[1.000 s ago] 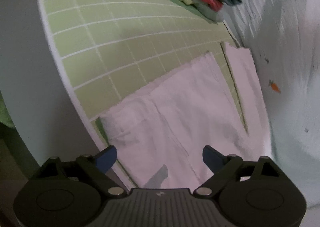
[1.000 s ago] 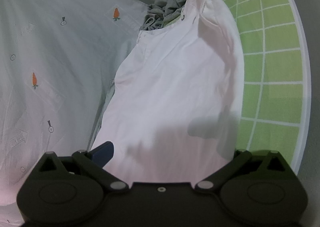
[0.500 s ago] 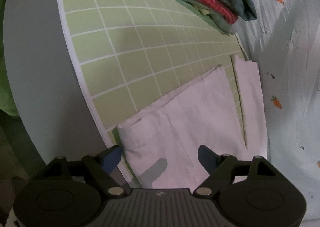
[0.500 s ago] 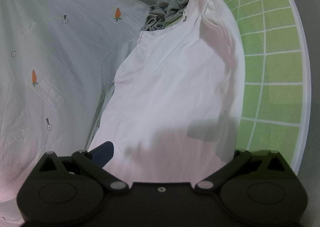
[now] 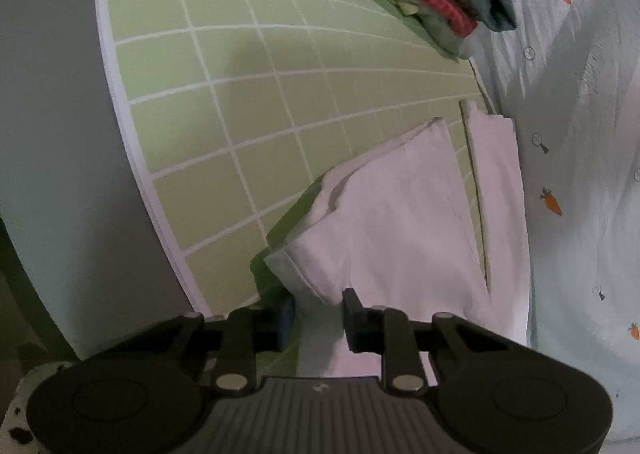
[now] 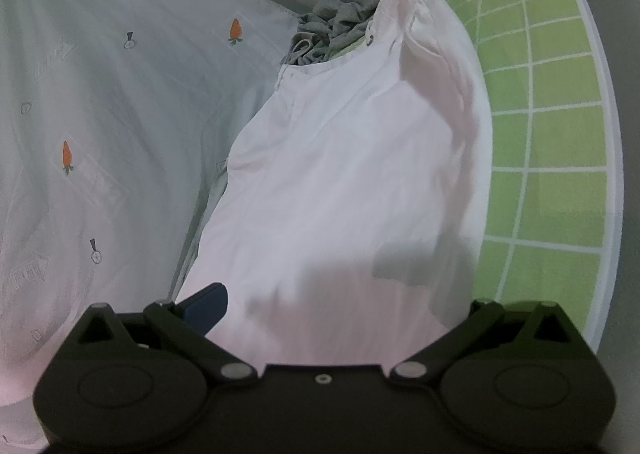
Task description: Fold clothes
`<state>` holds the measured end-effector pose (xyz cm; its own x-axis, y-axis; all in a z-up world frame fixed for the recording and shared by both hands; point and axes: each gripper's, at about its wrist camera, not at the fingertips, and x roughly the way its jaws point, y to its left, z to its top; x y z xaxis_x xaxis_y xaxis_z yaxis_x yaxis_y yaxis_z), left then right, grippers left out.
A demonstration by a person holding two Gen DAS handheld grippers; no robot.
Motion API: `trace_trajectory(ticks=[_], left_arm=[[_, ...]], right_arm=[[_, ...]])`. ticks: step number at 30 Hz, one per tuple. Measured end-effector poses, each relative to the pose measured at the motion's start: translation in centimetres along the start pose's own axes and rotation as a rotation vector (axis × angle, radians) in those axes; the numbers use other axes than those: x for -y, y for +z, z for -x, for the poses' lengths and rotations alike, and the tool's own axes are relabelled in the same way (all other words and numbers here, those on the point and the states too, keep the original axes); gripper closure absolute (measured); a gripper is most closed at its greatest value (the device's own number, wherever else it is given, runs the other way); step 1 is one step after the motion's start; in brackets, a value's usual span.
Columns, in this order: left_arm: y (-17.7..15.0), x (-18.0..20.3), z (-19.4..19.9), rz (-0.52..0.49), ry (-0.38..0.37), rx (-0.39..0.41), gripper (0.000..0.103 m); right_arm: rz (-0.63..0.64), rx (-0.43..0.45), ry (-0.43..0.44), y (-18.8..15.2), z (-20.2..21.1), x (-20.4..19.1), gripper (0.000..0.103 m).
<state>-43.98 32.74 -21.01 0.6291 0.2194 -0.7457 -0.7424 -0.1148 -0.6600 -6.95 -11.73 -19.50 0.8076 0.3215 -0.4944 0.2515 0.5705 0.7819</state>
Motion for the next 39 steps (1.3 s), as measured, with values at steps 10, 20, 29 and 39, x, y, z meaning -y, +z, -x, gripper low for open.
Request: trace_trajectory(ticks=[10,20,29,39], left_arm=[[0.1,1.6,-0.8,-0.046,-0.018,0.009,0.049],[-0.4,0.0,-0.8,0.112,-0.073,0.053,0.070],[-1.2,1.1,0.1,0.129,0.003,0.106,0.097],[-3.2,1.1,6.6,0.099,0.112,0.239,0.098]], right_arm=[[-0.056,-0.037,0.023,3.4,-1.4,0.9,0.000],[-0.110,0.057,-0.062,9.5,-3.8,2.0,0.002],[-0.130,-0.027,-0.195,12.8,-3.6,2.1,0.099],[-0.082,-0.072,-0.156,13.5,4.5,2.7,0.100]])
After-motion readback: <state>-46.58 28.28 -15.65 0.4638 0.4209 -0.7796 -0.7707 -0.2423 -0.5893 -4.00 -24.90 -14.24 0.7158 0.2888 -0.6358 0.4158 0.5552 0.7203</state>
